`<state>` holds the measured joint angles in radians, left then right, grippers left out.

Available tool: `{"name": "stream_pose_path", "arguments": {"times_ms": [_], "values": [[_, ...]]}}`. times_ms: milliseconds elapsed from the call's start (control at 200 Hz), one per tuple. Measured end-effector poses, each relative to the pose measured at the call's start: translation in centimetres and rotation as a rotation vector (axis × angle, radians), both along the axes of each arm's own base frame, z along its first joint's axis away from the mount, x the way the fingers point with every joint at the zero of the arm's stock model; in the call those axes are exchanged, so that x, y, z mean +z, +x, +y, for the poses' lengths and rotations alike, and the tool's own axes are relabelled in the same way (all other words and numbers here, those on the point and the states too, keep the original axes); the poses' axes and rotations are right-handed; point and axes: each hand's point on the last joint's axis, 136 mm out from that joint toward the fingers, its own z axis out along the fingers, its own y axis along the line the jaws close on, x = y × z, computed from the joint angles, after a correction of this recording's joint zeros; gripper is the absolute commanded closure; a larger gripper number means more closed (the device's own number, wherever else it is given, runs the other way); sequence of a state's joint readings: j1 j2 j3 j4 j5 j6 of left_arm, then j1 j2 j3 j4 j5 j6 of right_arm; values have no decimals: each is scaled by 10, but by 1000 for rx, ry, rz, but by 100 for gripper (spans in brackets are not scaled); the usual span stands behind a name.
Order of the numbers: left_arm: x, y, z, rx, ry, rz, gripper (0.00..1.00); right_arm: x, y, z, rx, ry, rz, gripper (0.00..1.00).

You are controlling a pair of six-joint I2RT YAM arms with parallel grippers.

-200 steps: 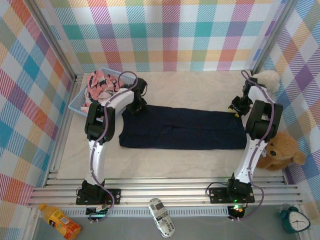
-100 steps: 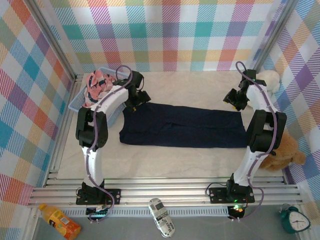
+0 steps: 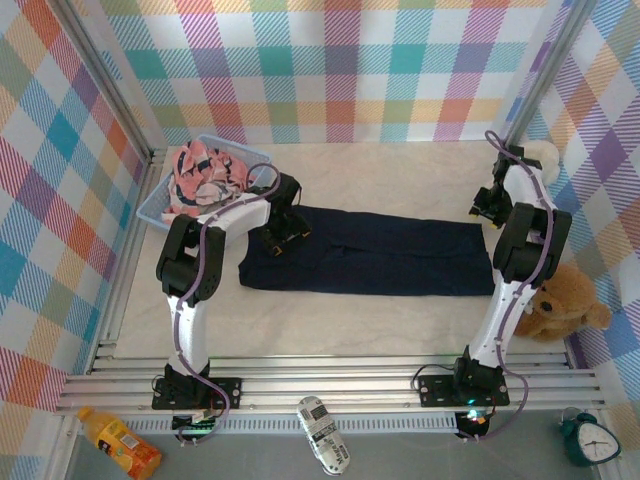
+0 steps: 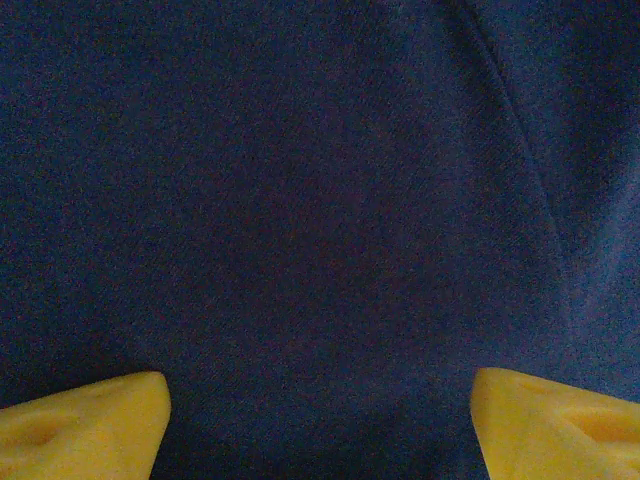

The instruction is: Fold and stack the mixed laundry pile

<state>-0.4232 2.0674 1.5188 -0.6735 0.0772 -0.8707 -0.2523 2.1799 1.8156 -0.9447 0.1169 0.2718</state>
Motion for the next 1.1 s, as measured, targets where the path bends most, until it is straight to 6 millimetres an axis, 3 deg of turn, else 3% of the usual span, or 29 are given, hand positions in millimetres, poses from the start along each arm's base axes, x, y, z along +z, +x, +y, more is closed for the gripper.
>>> {"name": "stream_pose_path", "arguments": {"times_ms": [415,600,715,880,1075,1100], "values": [[-2,2,4,-22,32,-1,19,-27,-6,7,29,33,61,72],[-3,2,5,-25,44,4,19,-32,-7,13,29,66,64,99],[-3,3,6,-35,58,1,19,-30,-6,14,26,72,59,100],[-4,4,10,-47,82,2,19,-15,1,14,21,78,30,100],[-4,3,12,-62,95,1,19,33,39,7,-24,100,-105,100],[-4,3,12,-64,95,1,19,36,45,7,-31,108,-121,95]]}}
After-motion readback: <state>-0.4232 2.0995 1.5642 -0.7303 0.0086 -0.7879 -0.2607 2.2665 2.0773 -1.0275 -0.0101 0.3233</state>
